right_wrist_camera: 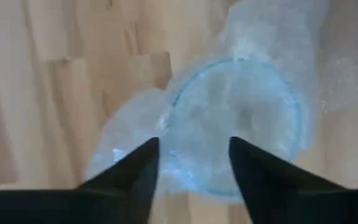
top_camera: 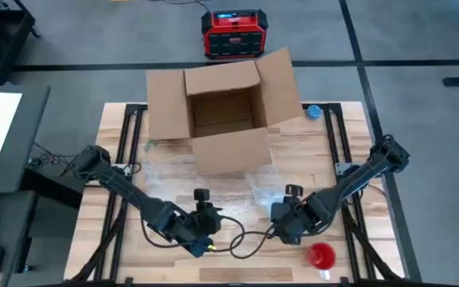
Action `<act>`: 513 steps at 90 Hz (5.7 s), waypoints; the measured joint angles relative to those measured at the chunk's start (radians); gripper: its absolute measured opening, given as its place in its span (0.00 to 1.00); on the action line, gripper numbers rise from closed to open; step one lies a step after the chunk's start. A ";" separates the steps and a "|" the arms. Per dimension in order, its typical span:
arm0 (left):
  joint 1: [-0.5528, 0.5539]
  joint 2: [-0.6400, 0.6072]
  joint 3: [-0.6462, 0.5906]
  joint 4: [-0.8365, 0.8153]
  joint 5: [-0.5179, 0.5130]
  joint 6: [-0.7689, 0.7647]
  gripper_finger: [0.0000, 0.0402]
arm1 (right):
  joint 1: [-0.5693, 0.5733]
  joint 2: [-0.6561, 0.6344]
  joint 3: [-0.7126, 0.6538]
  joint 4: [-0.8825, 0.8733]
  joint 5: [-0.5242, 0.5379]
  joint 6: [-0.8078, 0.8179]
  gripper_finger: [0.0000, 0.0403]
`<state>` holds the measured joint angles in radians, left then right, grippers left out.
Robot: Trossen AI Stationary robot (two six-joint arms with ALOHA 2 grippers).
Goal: Wrap mug
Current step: Put the green patterned mug into the cardboard box
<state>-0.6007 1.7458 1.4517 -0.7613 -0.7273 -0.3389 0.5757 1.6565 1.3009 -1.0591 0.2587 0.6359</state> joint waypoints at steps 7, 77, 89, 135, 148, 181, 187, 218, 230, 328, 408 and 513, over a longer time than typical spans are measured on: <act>0.000 0.000 0.000 -0.010 -0.004 -0.019 0.27 | -0.017 0.026 -0.030 0.013 0.001 -0.038 0.59; -0.062 0.001 0.107 0.016 -0.101 -0.034 0.27 | 0.142 0.026 0.034 -0.152 0.155 0.258 0.07; -0.081 0.001 0.136 0.018 -0.103 -0.055 0.27 | 0.246 -0.028 0.079 -0.123 0.290 0.375 0.07; -0.015 -0.138 0.202 0.178 -0.018 0.131 0.27 | 0.483 -0.032 0.212 -0.052 0.550 0.466 0.07; 0.052 -0.195 0.227 0.190 -0.011 0.227 0.27 | 0.503 -0.032 0.212 -0.054 0.581 0.463 0.07; 0.402 -0.220 0.227 0.101 0.245 0.380 0.32 | 0.424 -0.032 0.212 -0.066 0.544 0.263 0.07; 0.459 -0.220 0.227 0.075 0.288 0.423 0.35 | 0.407 -0.037 0.212 -0.127 0.480 0.218 0.07; 0.601 -0.220 0.227 -0.059 0.356 0.516 0.49 | 0.325 -0.217 0.212 -0.238 0.276 0.155 0.07; 0.602 -0.220 0.227 -0.089 0.341 0.486 0.49 | 0.333 -0.296 0.212 -0.106 0.263 0.201 0.07; 0.594 -0.199 0.223 -0.160 0.188 0.250 0.49 | 0.351 -0.307 0.212 0.399 0.322 0.231 0.07; 0.508 -0.173 0.102 -0.117 0.571 0.285 0.03 | 0.173 -0.293 0.459 0.540 0.583 0.121 0.07; 0.423 -0.210 0.492 -0.109 0.367 0.281 0.26 | -0.243 -0.068 0.641 -0.345 0.025 0.429 0.07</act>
<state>-0.1777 1.5359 1.9434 -0.8705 -0.3599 -0.0578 0.3327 1.5887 1.9419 -1.4036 0.2836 1.0649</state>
